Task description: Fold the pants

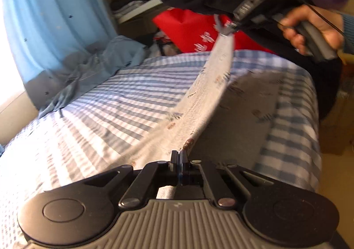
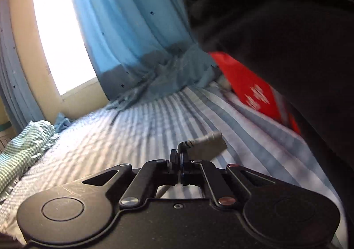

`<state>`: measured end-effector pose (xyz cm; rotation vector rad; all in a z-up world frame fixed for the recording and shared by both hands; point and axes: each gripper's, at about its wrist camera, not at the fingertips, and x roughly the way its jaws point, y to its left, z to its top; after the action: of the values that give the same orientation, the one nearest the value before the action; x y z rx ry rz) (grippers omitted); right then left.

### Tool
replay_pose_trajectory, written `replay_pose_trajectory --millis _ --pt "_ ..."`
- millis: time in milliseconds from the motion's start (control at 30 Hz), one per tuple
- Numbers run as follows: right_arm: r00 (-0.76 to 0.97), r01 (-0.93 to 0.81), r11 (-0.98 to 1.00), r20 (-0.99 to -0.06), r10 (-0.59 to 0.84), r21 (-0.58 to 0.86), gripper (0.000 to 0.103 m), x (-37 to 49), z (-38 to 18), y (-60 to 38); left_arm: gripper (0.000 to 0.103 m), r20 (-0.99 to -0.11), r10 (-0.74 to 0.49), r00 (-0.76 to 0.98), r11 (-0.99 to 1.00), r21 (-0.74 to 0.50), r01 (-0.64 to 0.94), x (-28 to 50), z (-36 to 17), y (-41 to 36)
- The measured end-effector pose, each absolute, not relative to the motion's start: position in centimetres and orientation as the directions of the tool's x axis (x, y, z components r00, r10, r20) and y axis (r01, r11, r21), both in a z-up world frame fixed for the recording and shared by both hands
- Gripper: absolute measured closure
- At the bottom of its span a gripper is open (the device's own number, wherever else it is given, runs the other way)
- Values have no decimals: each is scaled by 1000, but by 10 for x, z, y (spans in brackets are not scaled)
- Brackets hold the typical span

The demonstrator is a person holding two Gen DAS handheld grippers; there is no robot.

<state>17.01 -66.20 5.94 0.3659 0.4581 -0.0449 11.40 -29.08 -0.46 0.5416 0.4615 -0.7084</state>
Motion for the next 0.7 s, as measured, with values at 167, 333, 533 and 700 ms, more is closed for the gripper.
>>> replay_pose_trajectory --millis 167,333,533,700 --pt "830 265 873 -558 10 409 103 107 -9 -677 103 -612 -474 633 609 291 738 103 -25 -292" --pt "816 303 816 -577 45 492 94 83 -41 -677 103 -636 -453 625 615 284 736 103 -37 -295" --pt "845 334 733 -533 47 593 68 83 -41 -694 103 -629 -450 634 625 284 727 102 -37 -296" --pt "841 398 685 -540 -8 610 97 99 -42 -707 103 -635 -445 631 635 273 723 104 -38 -296"
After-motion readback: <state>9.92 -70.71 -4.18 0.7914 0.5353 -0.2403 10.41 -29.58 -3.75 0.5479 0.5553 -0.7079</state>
